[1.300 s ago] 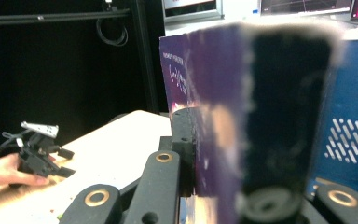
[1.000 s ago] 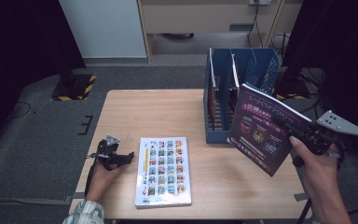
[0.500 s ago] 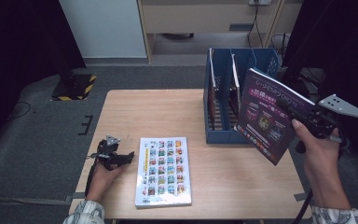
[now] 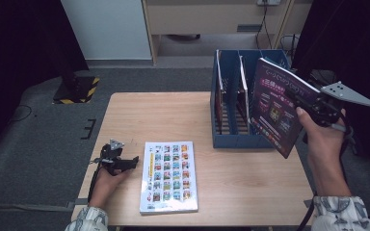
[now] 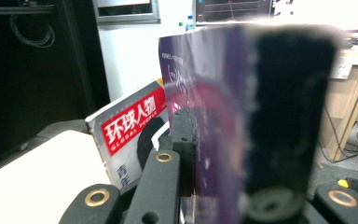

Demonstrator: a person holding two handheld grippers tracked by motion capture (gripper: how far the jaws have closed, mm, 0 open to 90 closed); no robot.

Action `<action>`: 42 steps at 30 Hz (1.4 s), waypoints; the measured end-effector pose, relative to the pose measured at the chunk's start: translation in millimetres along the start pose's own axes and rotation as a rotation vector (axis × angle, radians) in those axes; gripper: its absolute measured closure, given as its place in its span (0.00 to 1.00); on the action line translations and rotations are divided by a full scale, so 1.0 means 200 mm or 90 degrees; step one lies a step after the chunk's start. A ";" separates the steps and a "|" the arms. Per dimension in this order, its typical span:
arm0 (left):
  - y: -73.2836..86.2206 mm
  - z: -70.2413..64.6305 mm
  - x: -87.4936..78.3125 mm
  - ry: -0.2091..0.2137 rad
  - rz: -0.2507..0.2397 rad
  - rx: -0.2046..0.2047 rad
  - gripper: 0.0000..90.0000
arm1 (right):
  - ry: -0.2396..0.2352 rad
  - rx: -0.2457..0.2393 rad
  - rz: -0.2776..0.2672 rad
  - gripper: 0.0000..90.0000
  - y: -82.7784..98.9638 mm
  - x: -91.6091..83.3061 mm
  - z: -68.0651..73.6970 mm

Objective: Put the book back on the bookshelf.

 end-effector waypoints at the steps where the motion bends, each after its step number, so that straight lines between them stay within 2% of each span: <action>1: 0.00 0.00 0.00 0.000 0.000 0.000 0.01 | 0.004 -0.001 0.001 0.93 0.00 0.01 0.00; 10: 0.00 0.00 0.00 -0.001 0.000 -0.001 0.01 | 0.039 -0.025 0.025 0.93 -0.02 0.10 -0.01; 21: 0.00 0.00 0.00 -0.002 0.000 -0.003 0.01 | 0.066 0.000 0.009 0.93 -0.01 0.13 -0.06; 26: 0.00 0.00 0.00 -0.003 0.000 -0.005 0.01 | 0.074 0.014 -0.005 0.93 0.00 0.19 -0.07; 35: 0.00 0.00 0.00 -0.004 -0.003 -0.008 0.01 | 0.096 0.016 -0.008 0.93 0.03 0.32 -0.07; 42: 0.00 -0.01 0.00 -0.007 -0.003 -0.009 0.01 | 0.118 0.030 -0.019 0.93 0.04 0.39 -0.09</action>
Point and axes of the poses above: each handheld gripper's, and its own axes: x roughly forward along the jaws, y roughly out of its underside, z roughly to its left, the point moved 1 cm from there along x, roughly forward along the jaws, and after that the axes turned 7 degrees about -z, right-handed, at the moved point
